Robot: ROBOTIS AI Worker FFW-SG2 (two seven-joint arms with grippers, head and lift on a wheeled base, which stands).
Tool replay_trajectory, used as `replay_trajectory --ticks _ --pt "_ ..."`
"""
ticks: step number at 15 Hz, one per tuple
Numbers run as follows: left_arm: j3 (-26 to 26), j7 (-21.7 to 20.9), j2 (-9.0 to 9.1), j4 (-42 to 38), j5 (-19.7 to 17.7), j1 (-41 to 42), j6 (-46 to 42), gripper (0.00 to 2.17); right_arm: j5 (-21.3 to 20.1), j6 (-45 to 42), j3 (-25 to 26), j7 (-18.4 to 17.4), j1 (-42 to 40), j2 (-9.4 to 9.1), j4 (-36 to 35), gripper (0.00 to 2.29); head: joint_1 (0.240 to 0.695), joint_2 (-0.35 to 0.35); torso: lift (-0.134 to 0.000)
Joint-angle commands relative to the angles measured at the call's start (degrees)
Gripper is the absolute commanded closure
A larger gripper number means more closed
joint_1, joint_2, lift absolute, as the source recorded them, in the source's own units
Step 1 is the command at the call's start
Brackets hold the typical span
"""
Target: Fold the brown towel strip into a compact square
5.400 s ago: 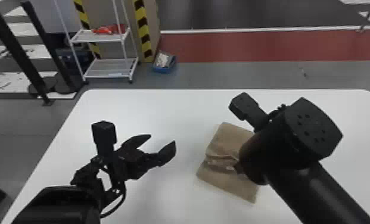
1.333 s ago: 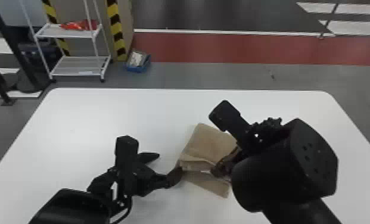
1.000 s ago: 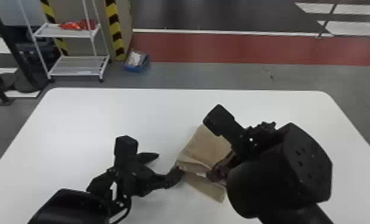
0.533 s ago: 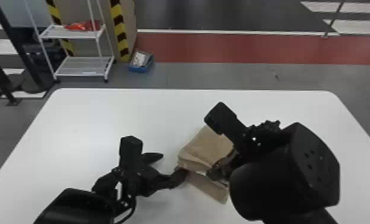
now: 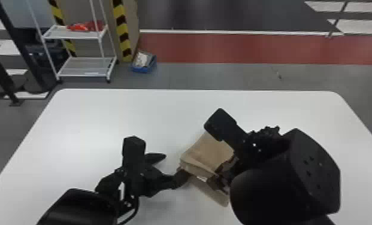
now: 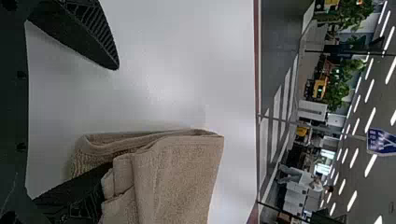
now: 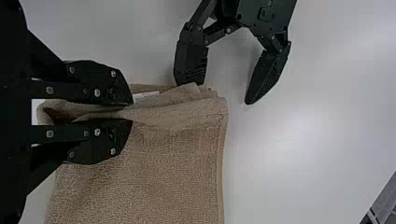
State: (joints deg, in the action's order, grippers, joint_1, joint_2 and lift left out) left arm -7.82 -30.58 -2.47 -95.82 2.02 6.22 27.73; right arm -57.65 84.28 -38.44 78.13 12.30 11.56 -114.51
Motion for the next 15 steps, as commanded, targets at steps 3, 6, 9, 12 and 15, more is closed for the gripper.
replay_trajectory --ticks 3,6,9,12,15 --pt "0.0 0.0 0.0 0.02 0.0 -0.07 0.0 0.07 0.0 0.05 0.03 0.19 -0.25 -0.05 -0.1 0.3 0.695 -0.007 -0.124" --pt "0.0 0.0 -0.08 0.02 -0.09 -0.15 0.0 0.07 0.44 0.23 0.56 0.19 -0.34 -0.22 -0.8 0.24 0.695 -0.006 -0.124" --pt "0.09 0.0 -0.08 0.02 -0.09 -0.15 0.0 0.07 3.86 0.41 4.08 0.19 -1.13 -0.66 -4.05 0.24 0.695 0.0 -0.124" --pt "0.0 0.0 0.0 0.02 -0.09 -0.24 0.0 0.07 10.28 1.11 12.42 0.19 -1.31 -3.48 -6.08 0.51 0.695 0.005 -0.124" --pt "0.0 0.0 -0.08 -0.07 -0.18 -0.24 0.0 0.07 10.28 0.23 15.76 0.19 -0.87 -3.74 -4.49 1.64 0.695 -0.004 -0.124"
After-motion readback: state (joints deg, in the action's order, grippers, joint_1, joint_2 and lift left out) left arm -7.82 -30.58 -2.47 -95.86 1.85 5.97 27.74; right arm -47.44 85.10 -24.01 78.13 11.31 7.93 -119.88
